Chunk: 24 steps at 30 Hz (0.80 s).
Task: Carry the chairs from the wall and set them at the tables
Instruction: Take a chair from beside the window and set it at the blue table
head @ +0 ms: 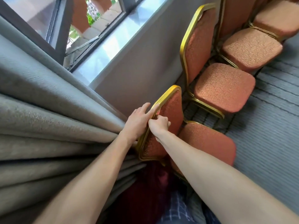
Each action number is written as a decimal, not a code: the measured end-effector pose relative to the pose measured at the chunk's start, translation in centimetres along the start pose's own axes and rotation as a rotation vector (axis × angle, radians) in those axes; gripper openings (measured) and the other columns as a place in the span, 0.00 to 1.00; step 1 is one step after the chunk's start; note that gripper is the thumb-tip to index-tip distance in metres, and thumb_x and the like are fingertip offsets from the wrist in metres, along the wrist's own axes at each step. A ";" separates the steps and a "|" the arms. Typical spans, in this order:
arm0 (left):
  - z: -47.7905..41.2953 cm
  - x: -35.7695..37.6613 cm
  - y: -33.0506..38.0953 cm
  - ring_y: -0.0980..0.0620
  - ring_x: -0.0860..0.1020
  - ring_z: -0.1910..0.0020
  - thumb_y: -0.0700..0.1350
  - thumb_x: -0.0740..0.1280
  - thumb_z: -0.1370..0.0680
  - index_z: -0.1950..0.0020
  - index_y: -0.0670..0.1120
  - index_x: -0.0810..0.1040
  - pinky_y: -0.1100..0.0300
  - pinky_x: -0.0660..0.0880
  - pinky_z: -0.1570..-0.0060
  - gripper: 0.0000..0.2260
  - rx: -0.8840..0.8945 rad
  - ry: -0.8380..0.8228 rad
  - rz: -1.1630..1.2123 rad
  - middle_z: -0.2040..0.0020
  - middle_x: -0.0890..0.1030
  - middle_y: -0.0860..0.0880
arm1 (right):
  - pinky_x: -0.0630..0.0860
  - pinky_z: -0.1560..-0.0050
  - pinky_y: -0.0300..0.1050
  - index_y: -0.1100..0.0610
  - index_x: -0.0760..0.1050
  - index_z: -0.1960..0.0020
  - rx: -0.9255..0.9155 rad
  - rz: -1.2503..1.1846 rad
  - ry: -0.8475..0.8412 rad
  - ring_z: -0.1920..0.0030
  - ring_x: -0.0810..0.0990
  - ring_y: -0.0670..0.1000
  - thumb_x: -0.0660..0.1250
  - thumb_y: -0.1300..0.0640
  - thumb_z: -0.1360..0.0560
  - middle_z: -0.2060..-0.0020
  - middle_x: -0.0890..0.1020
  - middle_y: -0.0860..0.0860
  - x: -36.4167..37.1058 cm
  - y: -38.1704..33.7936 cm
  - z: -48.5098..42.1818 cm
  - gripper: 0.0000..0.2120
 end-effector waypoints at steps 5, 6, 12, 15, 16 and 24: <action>-0.4 -1.8 1.9 0.42 0.61 0.25 0.34 0.66 0.25 0.20 0.59 0.53 0.50 0.67 0.30 0.40 0.121 -0.003 -0.069 0.19 0.51 0.44 | 0.67 0.33 0.51 0.57 0.68 0.27 0.010 -0.037 0.049 0.27 0.60 0.55 0.64 0.51 0.24 0.31 0.66 0.52 -2.4 0.6 1.5 0.27; -0.8 -2.2 2.6 0.42 0.60 0.25 0.33 0.67 0.26 0.20 0.58 0.54 0.50 0.64 0.28 0.41 0.174 0.000 -0.116 0.19 0.51 0.44 | 0.67 0.32 0.52 0.57 0.67 0.27 0.004 -0.033 0.075 0.27 0.59 0.55 0.64 0.51 0.25 0.31 0.66 0.52 -3.2 0.7 2.0 0.28; -3.9 -4.0 8.7 0.43 0.57 0.22 0.44 0.72 0.25 0.19 0.54 0.54 0.46 0.55 0.23 0.39 0.563 0.017 -0.416 0.20 0.54 0.40 | 0.63 0.27 0.52 0.58 0.64 0.25 -0.034 0.008 0.256 0.28 0.62 0.56 0.68 0.51 0.27 0.30 0.68 0.54 -9.3 2.5 5.0 0.32; -5.8 -4.9 13.9 0.42 0.60 0.23 0.46 0.73 0.26 0.27 0.50 0.68 0.43 0.58 0.24 0.29 0.756 0.046 -0.498 0.22 0.62 0.40 | 0.64 0.28 0.51 0.60 0.66 0.27 -0.062 -0.007 0.314 0.30 0.65 0.57 0.71 0.50 0.29 0.33 0.70 0.55 -13.3 4.5 7.2 0.34; -6.4 -5.0 15.7 0.42 0.62 0.23 0.45 0.72 0.25 0.31 0.49 0.72 0.42 0.58 0.25 0.24 0.814 0.048 -0.520 0.24 0.65 0.41 | 0.65 0.29 0.51 0.60 0.68 0.29 -0.064 0.005 0.328 0.31 0.66 0.57 0.72 0.49 0.30 0.34 0.71 0.55 -14.4 5.0 7.9 0.33; -7.7 -4.8 35.5 0.46 0.73 0.33 0.47 0.65 0.21 0.44 0.50 0.81 0.41 0.60 0.27 0.09 1.119 0.114 -0.420 0.44 0.79 0.49 | 0.71 0.35 0.53 0.56 0.72 0.33 -0.019 -0.069 0.587 0.36 0.69 0.59 0.72 0.54 0.33 0.37 0.73 0.56 -27.7 13.5 12.6 0.28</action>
Point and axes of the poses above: each hand's wrist, its own z-axis away from the middle knuckle, its own x-axis out of the palm, y = z × x, the point moved 1 cm from there along -z, towards the middle knuckle
